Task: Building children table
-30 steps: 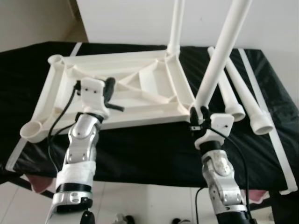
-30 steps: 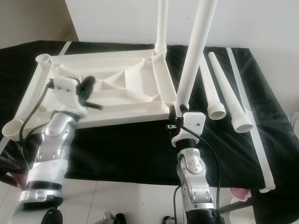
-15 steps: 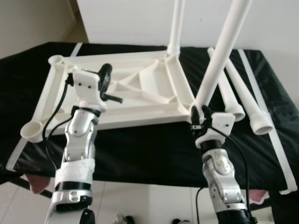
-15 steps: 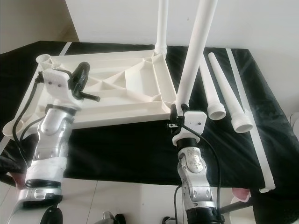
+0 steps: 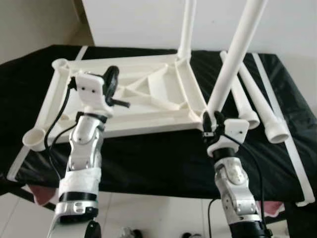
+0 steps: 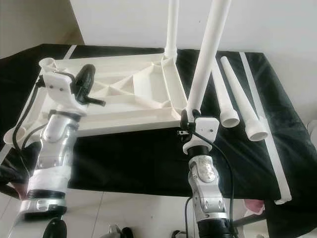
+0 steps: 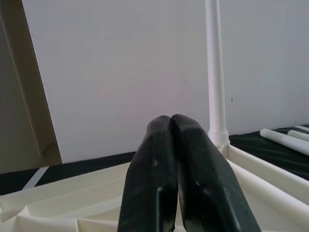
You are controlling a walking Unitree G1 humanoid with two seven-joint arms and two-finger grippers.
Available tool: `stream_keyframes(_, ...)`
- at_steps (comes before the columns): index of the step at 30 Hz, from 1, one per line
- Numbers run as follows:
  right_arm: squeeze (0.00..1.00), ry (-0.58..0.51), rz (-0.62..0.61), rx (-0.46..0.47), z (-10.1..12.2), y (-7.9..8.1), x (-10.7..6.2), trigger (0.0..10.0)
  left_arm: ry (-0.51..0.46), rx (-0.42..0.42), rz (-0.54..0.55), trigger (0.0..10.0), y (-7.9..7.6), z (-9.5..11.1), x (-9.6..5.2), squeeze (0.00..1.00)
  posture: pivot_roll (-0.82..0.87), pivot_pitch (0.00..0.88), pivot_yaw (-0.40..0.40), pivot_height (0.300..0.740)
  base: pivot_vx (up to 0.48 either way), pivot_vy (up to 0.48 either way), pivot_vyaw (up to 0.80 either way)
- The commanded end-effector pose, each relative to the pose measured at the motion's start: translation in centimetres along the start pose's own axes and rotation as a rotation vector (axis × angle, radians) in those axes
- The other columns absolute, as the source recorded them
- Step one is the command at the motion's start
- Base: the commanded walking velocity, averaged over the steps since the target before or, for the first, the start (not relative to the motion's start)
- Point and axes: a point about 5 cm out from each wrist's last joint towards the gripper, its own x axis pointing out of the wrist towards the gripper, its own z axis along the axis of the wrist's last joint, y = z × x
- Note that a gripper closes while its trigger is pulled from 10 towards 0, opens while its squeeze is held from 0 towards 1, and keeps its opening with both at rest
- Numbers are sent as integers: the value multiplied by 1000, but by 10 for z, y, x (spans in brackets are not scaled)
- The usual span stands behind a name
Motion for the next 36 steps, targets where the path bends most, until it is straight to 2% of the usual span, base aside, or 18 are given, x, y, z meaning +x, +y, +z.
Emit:
stream_keyframes(1,0,-4,-7,3,-1,-1,-1,10000,-7,16,47,10000,4,1,0,1000,-86,127,23,740,0,0,0)
stream_keyframes(36,0,-10,-5,3,-2,-1,0,10000,1,32,33,10000,8,1,0,1000,-76,119,25,740,0,0,0)
